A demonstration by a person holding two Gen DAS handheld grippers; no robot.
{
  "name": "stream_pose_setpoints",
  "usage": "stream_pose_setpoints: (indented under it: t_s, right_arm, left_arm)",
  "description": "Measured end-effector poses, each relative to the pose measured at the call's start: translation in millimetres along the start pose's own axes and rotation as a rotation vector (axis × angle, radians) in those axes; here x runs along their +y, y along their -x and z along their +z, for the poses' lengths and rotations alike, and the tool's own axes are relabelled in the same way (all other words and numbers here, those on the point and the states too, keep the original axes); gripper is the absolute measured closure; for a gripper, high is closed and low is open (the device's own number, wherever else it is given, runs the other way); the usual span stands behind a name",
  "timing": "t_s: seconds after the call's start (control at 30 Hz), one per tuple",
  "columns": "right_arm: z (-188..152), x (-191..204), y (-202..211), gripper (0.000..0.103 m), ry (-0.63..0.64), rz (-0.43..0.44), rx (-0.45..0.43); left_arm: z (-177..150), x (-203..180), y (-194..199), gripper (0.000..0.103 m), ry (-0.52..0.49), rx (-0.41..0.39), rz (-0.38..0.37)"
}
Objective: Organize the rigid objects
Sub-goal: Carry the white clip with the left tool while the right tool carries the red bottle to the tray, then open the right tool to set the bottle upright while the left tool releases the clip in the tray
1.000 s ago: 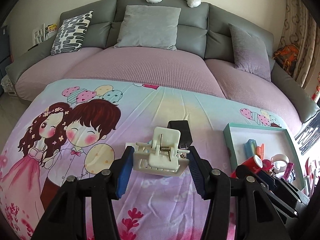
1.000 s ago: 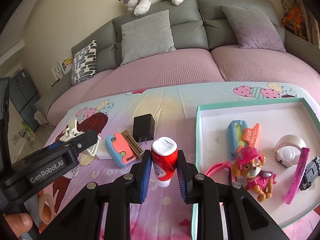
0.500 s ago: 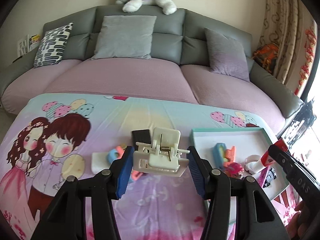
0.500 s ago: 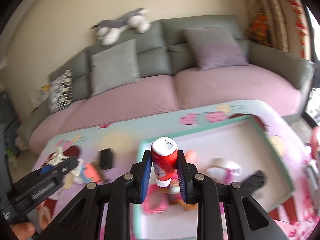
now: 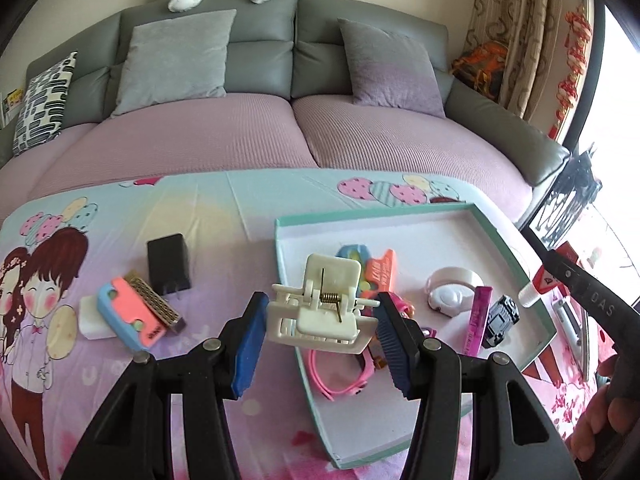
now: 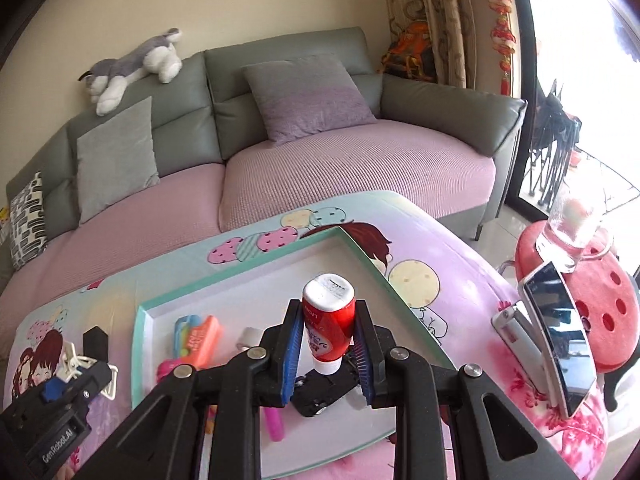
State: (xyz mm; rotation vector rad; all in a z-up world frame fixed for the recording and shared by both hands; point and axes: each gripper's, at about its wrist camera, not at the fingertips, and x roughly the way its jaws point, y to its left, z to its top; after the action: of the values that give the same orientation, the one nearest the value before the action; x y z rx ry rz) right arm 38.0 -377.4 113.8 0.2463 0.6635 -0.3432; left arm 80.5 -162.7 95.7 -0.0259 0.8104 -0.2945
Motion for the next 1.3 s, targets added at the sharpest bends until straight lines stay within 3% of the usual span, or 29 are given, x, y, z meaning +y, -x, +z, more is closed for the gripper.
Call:
stream_pose_setpoints:
  t_s: [0.17,0.53,1.3]
  right_arm:
    - [-8.7,1.9,-24.2,0.077,0.037,-0.018,0.042]
    - [-11.7,7.5,-26.2,0.076,0.046,-0.003,0.015]
    - [-16.1,22.2,-34.7,0.075,0.086,0.020,0.056]
  left_arm:
    - [-6.1,-4.8,-12.8,0.048,0.020,0.038,-0.017]
    - [-14.1,-9.5,-32.1,0.047,0.015,0.082,-0.008]
    - [-18.6,-13.4,-46.2,0.047,0.003,0.126,-0.034]
